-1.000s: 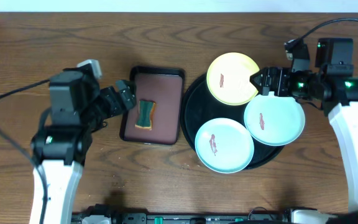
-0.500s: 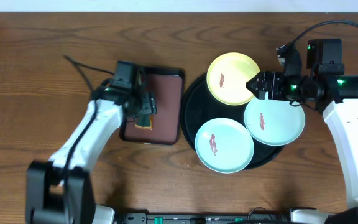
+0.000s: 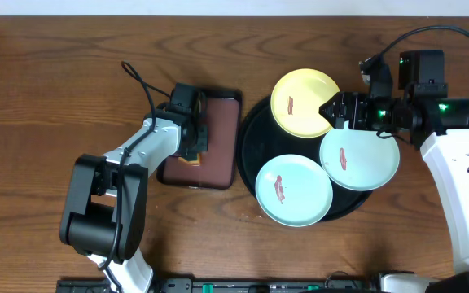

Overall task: Clean dirty plates on tray and stack at the side
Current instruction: 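Reach the left gripper to the sponge on the small tray and grasp it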

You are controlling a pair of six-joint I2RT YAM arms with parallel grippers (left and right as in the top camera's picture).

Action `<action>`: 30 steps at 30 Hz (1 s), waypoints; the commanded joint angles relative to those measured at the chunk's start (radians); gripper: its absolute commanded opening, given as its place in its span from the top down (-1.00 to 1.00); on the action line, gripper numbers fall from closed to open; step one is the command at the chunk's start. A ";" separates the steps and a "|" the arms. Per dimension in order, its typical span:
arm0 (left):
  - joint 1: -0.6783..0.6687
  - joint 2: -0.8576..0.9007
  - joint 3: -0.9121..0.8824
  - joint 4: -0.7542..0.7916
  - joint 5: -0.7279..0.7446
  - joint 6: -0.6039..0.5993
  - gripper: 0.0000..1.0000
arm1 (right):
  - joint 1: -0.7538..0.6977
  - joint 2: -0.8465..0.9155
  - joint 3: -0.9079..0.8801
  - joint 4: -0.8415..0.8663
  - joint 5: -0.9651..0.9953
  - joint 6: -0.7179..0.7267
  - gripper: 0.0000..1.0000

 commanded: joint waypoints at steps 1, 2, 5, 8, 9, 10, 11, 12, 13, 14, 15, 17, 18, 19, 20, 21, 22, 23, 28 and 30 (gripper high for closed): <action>-0.004 -0.038 0.010 -0.019 0.021 0.014 0.85 | 0.009 -0.006 0.022 0.005 0.000 0.012 -0.78; -0.004 -0.060 0.010 -0.023 0.022 0.014 0.85 | 0.009 -0.006 0.022 0.006 -0.001 0.012 -0.78; -0.004 -0.144 0.010 -0.052 0.025 0.006 -0.49 | 0.009 -0.006 0.022 0.010 0.000 0.012 -0.79; -0.004 -0.196 0.010 -0.091 0.025 0.006 -0.53 | 0.009 -0.006 0.022 0.010 -0.001 0.012 -0.80; -0.004 -0.207 0.010 -0.111 0.025 0.006 -0.53 | 0.009 -0.006 0.022 0.010 -0.001 0.012 -0.80; -0.004 -0.210 0.010 -0.134 0.025 0.006 -0.52 | 0.009 -0.006 0.022 0.010 0.000 0.012 -0.80; -0.004 -0.209 0.008 -0.156 0.025 0.006 -0.47 | 0.009 -0.006 0.022 0.010 0.000 0.011 -0.80; -0.004 -0.206 0.003 -0.173 0.024 0.006 -0.44 | 0.009 -0.006 0.022 0.010 0.000 0.011 -0.80; -0.004 -0.203 -0.008 -0.181 0.024 0.006 -0.40 | 0.009 -0.006 0.022 0.010 0.000 0.011 -0.80; -0.004 -0.197 -0.027 -0.182 0.025 0.002 -0.36 | 0.009 -0.006 0.022 0.010 0.000 0.011 -0.80; -0.004 -0.190 -0.042 -0.178 0.025 -0.006 -0.35 | 0.009 -0.006 0.022 0.010 0.000 0.011 -0.80; -0.004 -0.168 -0.068 -0.166 0.025 -0.018 -0.29 | 0.009 -0.006 0.022 0.010 0.000 0.011 -0.81; -0.004 -0.154 -0.078 -0.158 0.025 -0.018 -0.27 | 0.009 -0.006 0.022 0.012 0.000 0.012 -0.81; -0.004 -0.140 -0.085 -0.148 0.025 -0.017 -0.25 | 0.009 -0.006 0.022 0.013 -0.001 0.012 -0.81; -0.004 -0.128 -0.090 -0.137 0.025 -0.017 -0.19 | 0.009 -0.006 0.022 0.014 0.000 0.012 -0.81; -0.004 -0.109 -0.095 -0.119 0.025 -0.017 -0.10 | 0.009 -0.006 0.022 0.017 -0.001 0.012 -0.81; -0.004 -0.096 -0.096 -0.110 0.034 -0.017 0.04 | 0.009 -0.006 0.022 0.020 -0.001 0.012 -0.81; -0.004 -0.085 -0.096 -0.104 0.047 -0.017 0.27 | 0.009 -0.006 0.022 0.022 0.000 0.015 -0.81; -0.004 -0.074 -0.091 -0.092 0.120 -0.017 0.85 | 0.009 -0.006 0.022 0.021 -0.001 0.016 -0.81; -0.003 -0.085 -0.068 -0.119 0.119 -0.016 0.85 | 0.009 -0.006 0.022 0.022 -0.001 0.023 -0.81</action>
